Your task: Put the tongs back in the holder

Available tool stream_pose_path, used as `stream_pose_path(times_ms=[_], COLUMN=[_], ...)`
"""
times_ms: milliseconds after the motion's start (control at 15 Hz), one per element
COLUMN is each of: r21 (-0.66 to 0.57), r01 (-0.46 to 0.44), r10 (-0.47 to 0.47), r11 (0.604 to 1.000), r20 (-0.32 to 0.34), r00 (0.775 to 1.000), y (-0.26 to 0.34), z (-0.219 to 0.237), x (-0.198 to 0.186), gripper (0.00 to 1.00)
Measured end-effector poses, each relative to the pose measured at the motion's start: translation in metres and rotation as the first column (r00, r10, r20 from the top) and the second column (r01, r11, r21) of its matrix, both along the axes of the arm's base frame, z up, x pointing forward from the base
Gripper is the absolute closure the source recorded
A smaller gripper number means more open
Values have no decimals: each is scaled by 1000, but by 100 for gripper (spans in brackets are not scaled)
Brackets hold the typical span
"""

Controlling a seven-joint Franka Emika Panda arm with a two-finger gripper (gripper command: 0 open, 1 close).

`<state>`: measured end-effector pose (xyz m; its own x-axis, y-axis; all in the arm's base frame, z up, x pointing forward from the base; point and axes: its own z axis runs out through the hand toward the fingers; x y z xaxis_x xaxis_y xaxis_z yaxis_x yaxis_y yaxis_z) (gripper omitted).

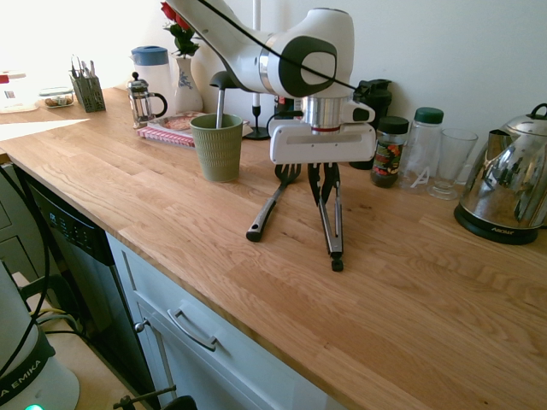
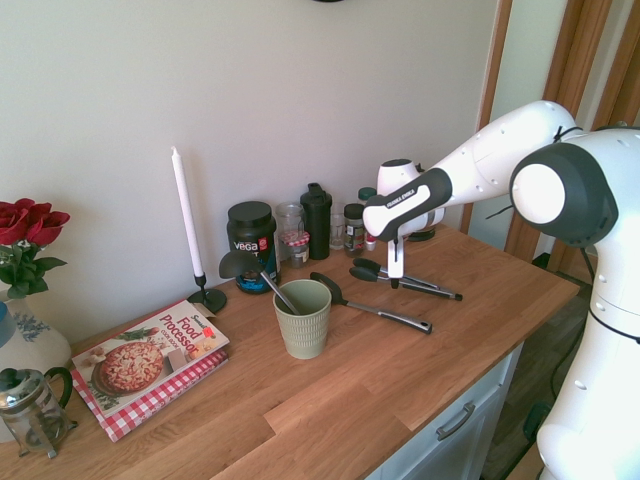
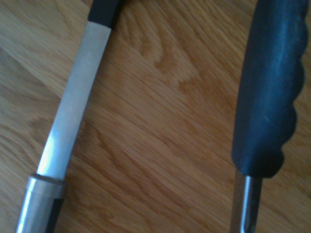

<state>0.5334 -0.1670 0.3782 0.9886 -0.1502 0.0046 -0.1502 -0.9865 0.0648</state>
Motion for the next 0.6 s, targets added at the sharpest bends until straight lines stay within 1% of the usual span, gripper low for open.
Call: stream_pose_path(times_ms=[133, 267, 333, 467, 600], r21=[8, 12, 22, 71, 119], r01=[116, 205, 247, 340, 406], r10=[-116, -205, -248, -345, -422], r11=[993, 979, 969, 938, 906], r20=[-17, 9, 37, 102, 177], r00=[993, 979, 968, 933, 889], y=[0, 1, 2, 9, 28], z=[41, 95, 121, 167, 202], x=[-9, -17, -21, -29, -36], gripper=[100, 100, 100, 100, 100])
